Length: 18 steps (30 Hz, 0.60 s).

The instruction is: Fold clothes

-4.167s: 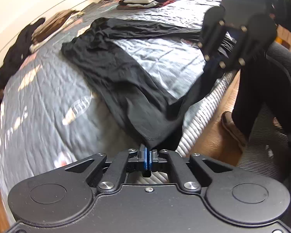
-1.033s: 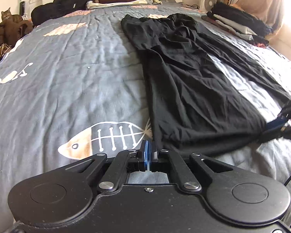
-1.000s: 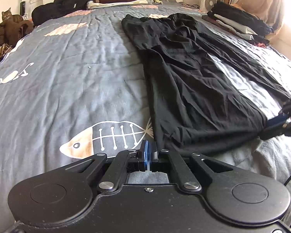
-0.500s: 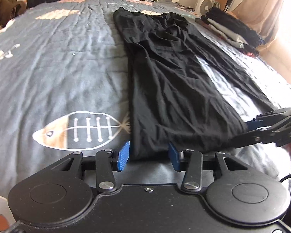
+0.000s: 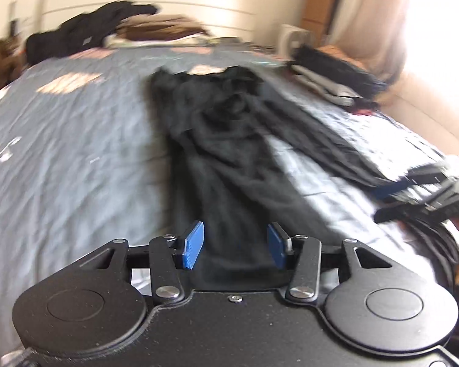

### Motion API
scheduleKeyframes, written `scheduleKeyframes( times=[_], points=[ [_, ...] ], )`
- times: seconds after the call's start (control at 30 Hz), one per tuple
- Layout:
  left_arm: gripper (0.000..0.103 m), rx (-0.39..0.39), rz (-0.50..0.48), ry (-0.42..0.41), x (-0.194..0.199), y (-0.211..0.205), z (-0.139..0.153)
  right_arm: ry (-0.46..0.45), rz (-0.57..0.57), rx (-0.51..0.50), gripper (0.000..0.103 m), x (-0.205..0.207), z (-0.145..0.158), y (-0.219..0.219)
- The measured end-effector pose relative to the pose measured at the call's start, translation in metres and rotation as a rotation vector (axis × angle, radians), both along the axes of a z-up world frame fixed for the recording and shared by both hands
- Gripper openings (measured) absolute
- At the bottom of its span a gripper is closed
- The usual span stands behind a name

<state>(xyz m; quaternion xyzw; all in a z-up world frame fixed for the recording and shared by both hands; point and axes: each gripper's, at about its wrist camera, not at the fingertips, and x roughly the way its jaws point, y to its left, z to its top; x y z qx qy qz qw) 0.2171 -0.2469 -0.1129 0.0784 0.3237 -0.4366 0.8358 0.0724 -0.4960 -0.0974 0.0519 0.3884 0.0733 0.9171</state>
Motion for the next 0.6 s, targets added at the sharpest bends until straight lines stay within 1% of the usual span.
scheduleKeyframes(
  times=[0.13, 0.2, 0.33, 0.47, 0.6],
  points=[
    [0.048, -0.004, -0.087, -0.038, -0.038, -0.034, 0.001, -0.002, -0.036, -0.077, 0.065, -0.018, 0.010, -0.020],
    [0.049, -0.005, -0.128, -0.058, -0.059, -0.050, 0.000, 0.004, -0.065, -0.089, 0.065, -0.026, 0.016, -0.031],
    [0.050, -0.006, -0.208, -0.097, -0.101, -0.083, -0.003, -0.005, -0.090, -0.100, 0.065, -0.048, 0.024, -0.051],
    [0.051, -0.010, -0.276, -0.168, -0.153, -0.113, -0.010, -0.015, -0.110, -0.080, 0.065, -0.076, 0.025, -0.065],
    [0.052, 0.042, -0.316, -0.219, -0.199, -0.138, -0.026, 0.011, -0.108, -0.088, 0.065, -0.109, 0.018, -0.070]
  ],
)
